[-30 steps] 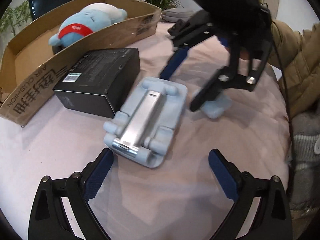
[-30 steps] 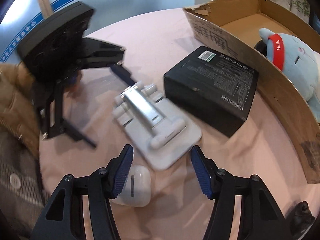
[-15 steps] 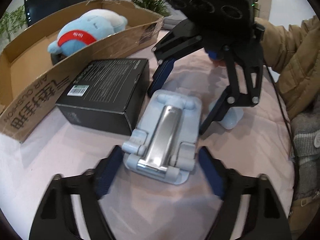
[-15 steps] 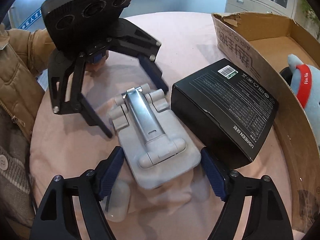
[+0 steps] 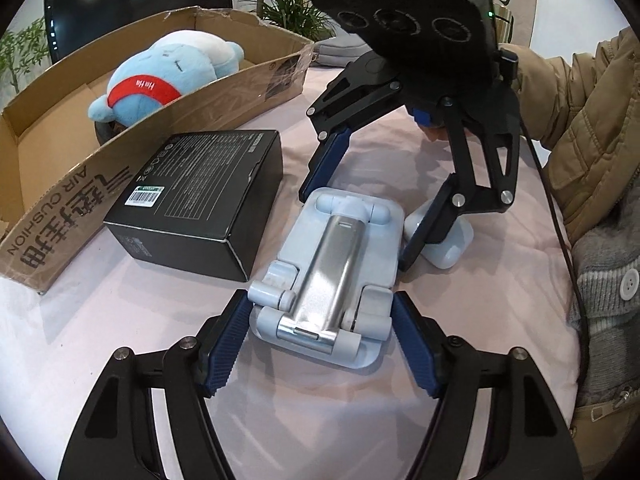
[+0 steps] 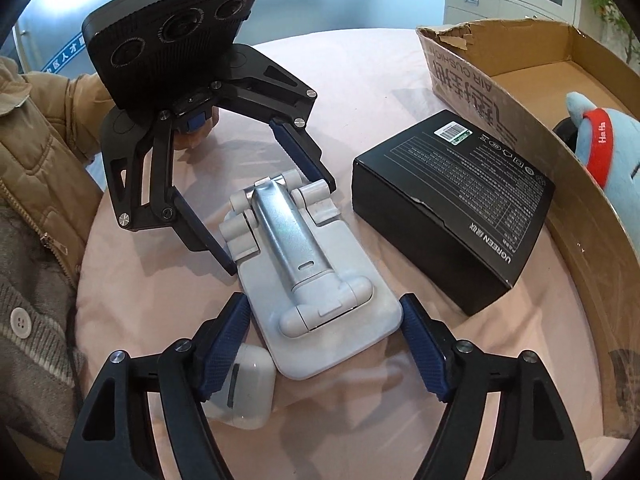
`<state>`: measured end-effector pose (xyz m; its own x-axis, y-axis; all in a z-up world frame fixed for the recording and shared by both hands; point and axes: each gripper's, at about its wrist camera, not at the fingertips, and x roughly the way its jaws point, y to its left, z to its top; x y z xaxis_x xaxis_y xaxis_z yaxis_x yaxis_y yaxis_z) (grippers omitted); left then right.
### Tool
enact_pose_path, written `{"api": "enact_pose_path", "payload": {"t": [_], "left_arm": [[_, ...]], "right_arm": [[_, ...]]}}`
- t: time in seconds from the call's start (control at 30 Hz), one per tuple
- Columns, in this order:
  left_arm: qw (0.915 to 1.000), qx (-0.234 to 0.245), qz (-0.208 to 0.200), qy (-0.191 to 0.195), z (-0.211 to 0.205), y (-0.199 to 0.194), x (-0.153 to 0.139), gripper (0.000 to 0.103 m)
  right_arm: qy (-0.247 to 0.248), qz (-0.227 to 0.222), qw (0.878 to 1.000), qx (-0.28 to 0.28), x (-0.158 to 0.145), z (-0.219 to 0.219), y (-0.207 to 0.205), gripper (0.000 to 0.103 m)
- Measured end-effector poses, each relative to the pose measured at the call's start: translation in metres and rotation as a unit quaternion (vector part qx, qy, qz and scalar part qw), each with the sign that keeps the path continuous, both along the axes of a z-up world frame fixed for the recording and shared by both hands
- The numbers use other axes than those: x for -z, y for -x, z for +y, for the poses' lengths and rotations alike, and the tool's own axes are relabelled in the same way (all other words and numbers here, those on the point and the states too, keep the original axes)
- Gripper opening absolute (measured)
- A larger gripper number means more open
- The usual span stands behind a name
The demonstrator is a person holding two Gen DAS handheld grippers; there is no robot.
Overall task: Organize objects
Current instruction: 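Squeeze the white phone stand between both grippers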
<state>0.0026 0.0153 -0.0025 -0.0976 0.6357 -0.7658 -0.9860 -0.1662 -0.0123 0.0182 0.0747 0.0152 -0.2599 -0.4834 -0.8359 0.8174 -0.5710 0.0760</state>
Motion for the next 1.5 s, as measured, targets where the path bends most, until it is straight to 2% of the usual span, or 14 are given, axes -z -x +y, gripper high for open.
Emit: {"api": "enact_pose_path", "payload": {"t": [0.03,0.13,0.17,0.47,0.53,0.93,1.5], "left_arm": [[1.0000,0.002,0.000,0.000,0.009,0.006,0.001,0.070],[1.0000,0.002,0.000,-0.001,0.004,0.006,-0.001,0.070],[1.0000,0.002,0.000,-0.002,-0.013,0.003,-0.004,0.070],[0.9999,0.003,0.011,-0.006,-0.004,0.003,-0.007,0.070],[0.9999,0.004,0.011,-0.007,-0.017,-0.001,-0.010,0.070],[0.9998,0.006,0.019,-0.005,-0.019,-0.007,-0.014,0.070],[0.9996,0.006,0.026,-0.008,-0.021,-0.012,-0.015,0.070]], "right_arm": [[0.000,0.000,1.000,0.000,-0.001,0.000,-0.001,0.076],[-0.003,0.003,1.000,0.002,-0.002,-0.004,0.001,0.075],[-0.003,0.004,1.000,0.002,-0.002,-0.008,-0.002,0.075],[-0.009,0.016,1.000,0.006,-0.011,0.003,-0.024,0.075],[-0.009,0.015,1.000,0.006,-0.011,0.001,-0.023,0.075],[-0.012,0.020,1.000,0.008,-0.011,-0.002,-0.037,0.075],[-0.020,0.022,1.000,0.009,-0.009,-0.002,-0.019,0.075]]}}
